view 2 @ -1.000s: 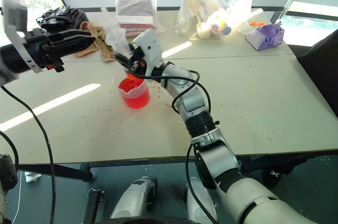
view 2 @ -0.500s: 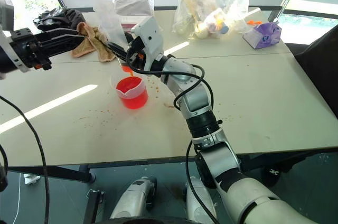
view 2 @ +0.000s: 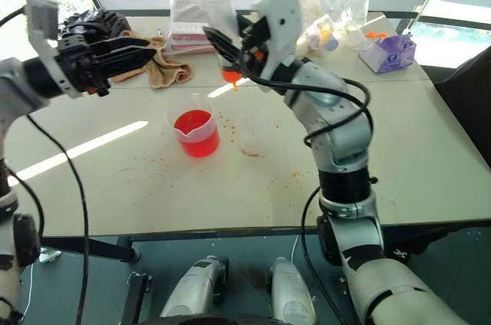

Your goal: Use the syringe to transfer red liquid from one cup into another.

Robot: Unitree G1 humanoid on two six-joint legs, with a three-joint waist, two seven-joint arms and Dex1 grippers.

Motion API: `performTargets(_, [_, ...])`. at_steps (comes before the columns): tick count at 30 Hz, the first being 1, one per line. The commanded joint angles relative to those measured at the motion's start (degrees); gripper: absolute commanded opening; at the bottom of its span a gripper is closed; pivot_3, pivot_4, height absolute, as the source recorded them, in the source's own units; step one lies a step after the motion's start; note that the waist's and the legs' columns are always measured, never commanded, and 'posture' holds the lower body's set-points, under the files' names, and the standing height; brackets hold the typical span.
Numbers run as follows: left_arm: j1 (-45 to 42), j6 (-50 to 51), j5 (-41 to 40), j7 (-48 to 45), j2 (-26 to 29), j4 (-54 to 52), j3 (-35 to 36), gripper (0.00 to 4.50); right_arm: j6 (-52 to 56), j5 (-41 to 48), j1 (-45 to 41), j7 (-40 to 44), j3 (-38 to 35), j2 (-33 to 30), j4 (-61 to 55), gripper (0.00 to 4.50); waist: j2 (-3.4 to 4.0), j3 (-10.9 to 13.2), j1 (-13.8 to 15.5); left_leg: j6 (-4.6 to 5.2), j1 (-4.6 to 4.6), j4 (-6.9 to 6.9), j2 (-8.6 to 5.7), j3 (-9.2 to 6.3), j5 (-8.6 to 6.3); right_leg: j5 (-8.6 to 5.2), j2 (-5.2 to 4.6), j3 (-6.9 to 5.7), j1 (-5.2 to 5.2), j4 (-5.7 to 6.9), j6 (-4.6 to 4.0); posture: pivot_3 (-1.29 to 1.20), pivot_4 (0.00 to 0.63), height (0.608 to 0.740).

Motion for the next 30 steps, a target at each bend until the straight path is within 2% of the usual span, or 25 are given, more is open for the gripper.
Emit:
performTargets(1, [-5.15,-3.3,2.06,-2.14,-1.77,2.75,-2.25,1.72,1.74,0.82,2.21,-1.94,-0.78,-1.24,-5.98,1.39,0.0,0.0,-0.34,0.0,0.0,-0.01,0.01,0.03,0.0,0.0,0.01,0.03,-0.03,0.02,0.0,0.0,0.15,0.736])
performTargets(9, [-15.23,-8.5,7.21,-6.57,-9.19,12.49,-7.9,1.72,3.93,0.51,7.92,-5.56,-0.04,-1.76,-11.19,1.39,0.0,0.0,-0.93,0.04,-0.01,0.02,0.01,0.05,-0.01,0.0,0.04,0.03,-0.02,0.03,0.01,0.0,0.15,0.736])
performTargets(20, [-22.74,-13.27,11.71,-9.86,-15.51,21.83,-9.39,1.72,5.06,1.58,9.52,-8.12,1.17,-0.67,-13.37,1.39,0.0,0.01,-0.89,0.09,-0.03,0.07,0.01,0.05,-0.04,0.0,0.06,0.04,-0.01,0.04,0.02,0.0,0.15,0.736])
performTargets(30, [-23.92,-11.31,10.7,-11.2,-16.4,21.05,-8.05,1.72,4.43,1.87,9.75,-8.6,2.3,-0.1,-12.49,1.39,0.0,0.01,-0.98,0.1,-0.03,0.08,0.02,0.06,-0.05,0.0,0.06,0.04,-0.01,0.04,0.02,0.0,0.15,0.736])
